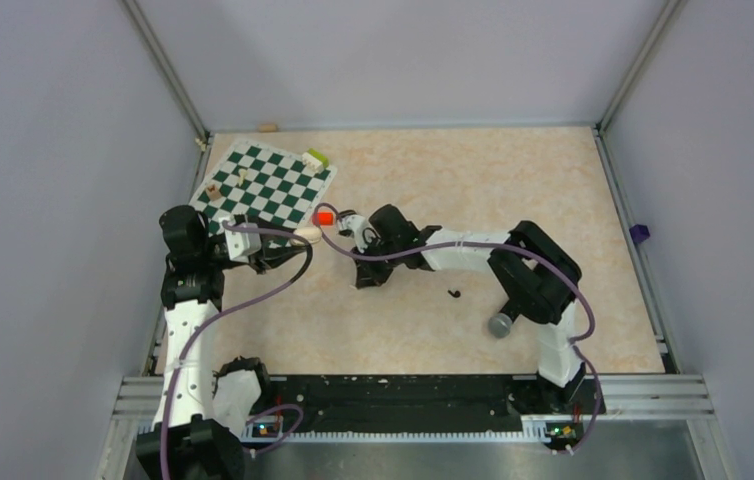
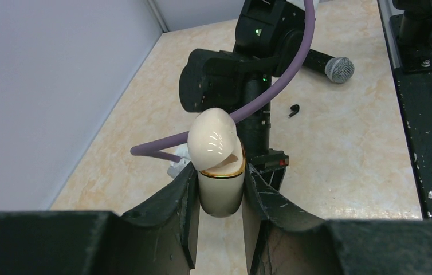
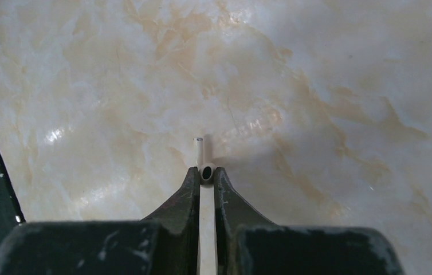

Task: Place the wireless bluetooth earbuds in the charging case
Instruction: Pick up the earbud from the center of the board, then place the earbud at the center of the board, then open the charging case.

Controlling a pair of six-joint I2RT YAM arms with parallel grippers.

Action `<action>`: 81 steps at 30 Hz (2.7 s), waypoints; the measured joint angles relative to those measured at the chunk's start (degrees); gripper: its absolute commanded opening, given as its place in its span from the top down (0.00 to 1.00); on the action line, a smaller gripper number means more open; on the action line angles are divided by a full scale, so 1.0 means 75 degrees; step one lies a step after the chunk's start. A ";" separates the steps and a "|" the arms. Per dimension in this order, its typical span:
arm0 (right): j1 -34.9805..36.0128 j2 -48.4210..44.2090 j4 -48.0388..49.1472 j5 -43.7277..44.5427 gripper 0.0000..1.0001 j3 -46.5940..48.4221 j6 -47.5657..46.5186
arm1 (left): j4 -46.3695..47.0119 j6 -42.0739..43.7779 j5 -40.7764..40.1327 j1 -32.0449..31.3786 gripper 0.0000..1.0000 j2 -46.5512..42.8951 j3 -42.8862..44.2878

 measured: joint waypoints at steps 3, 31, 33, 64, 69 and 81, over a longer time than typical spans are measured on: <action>-0.0154 -0.0452 -0.0181 0.0181 1.00 -0.0198 -0.0318 | 0.0000 -0.0006 0.0035 -0.0003 1.00 0.0035 0.0003; -0.0629 -0.7050 0.0749 0.1105 1.00 -0.4771 -0.5566 | -0.2090 -0.0423 -0.0469 -0.2361 1.00 0.3104 0.2387; -0.0560 -0.6910 0.0781 0.1064 1.00 -0.5517 -0.5910 | -0.2334 -0.0245 -0.0458 -0.2390 1.00 0.3174 0.2387; -0.1142 -0.7064 0.0487 -0.1122 0.01 -0.2471 -0.3617 | -0.0828 -0.1037 -0.1486 -0.4234 1.00 0.3092 0.1241; -0.1198 -0.7178 0.0790 -0.2398 0.01 -0.2600 -0.2425 | -0.1239 -0.0624 -0.1842 -0.4686 1.00 0.3465 0.1259; -0.1198 -0.6534 0.1705 -0.1786 0.01 -0.3739 -0.1221 | -0.1667 -0.0376 -0.2028 -0.4948 1.00 0.3535 0.1320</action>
